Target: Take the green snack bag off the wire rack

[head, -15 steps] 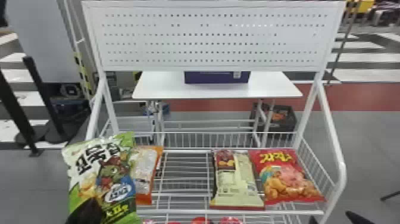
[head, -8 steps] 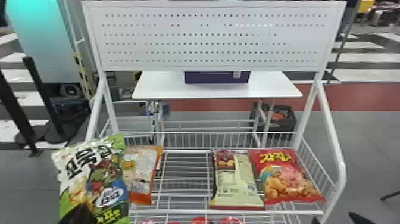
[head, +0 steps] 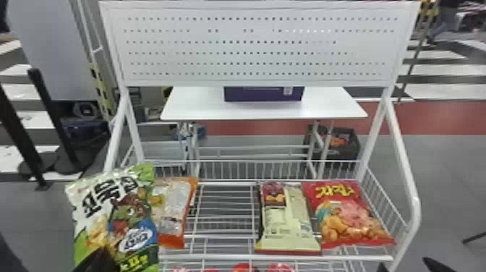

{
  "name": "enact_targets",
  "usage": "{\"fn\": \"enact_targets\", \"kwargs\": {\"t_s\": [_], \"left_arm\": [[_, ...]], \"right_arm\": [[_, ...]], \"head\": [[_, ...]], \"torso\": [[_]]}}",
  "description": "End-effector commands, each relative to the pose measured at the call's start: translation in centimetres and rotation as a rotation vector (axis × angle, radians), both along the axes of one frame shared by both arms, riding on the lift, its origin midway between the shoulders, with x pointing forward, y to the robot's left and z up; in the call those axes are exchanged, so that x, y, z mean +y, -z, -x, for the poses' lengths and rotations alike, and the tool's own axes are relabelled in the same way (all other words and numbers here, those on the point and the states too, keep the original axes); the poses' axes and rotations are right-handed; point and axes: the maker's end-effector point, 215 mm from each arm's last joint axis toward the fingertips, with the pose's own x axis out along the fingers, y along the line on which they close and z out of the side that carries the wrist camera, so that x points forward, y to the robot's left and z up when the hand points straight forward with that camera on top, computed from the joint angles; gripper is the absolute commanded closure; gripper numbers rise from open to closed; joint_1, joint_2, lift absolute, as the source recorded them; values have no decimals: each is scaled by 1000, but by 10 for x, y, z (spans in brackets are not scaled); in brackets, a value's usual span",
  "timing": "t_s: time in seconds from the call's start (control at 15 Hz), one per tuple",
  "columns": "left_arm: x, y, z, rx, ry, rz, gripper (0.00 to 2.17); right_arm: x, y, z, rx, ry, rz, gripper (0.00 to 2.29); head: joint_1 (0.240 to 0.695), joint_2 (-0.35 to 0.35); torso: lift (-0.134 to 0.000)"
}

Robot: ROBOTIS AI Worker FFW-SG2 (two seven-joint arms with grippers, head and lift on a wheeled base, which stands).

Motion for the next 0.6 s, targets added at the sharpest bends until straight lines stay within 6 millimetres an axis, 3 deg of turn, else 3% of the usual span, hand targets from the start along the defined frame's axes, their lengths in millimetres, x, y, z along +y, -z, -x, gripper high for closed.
{"fn": "enact_targets", "kwargs": {"t_s": [0.0, 0.53], "left_arm": [[0, 0, 0, 1, 0, 0, 1659], [0, 0, 1, 1, 2, 0, 1659]], "right_arm": [[0, -1, -1, -2, -1, 1, 174], [1, -1, 0, -3, -2, -1, 174]], "head": [[499, 0], [499, 0]], "torso": [[0], [0]]}}
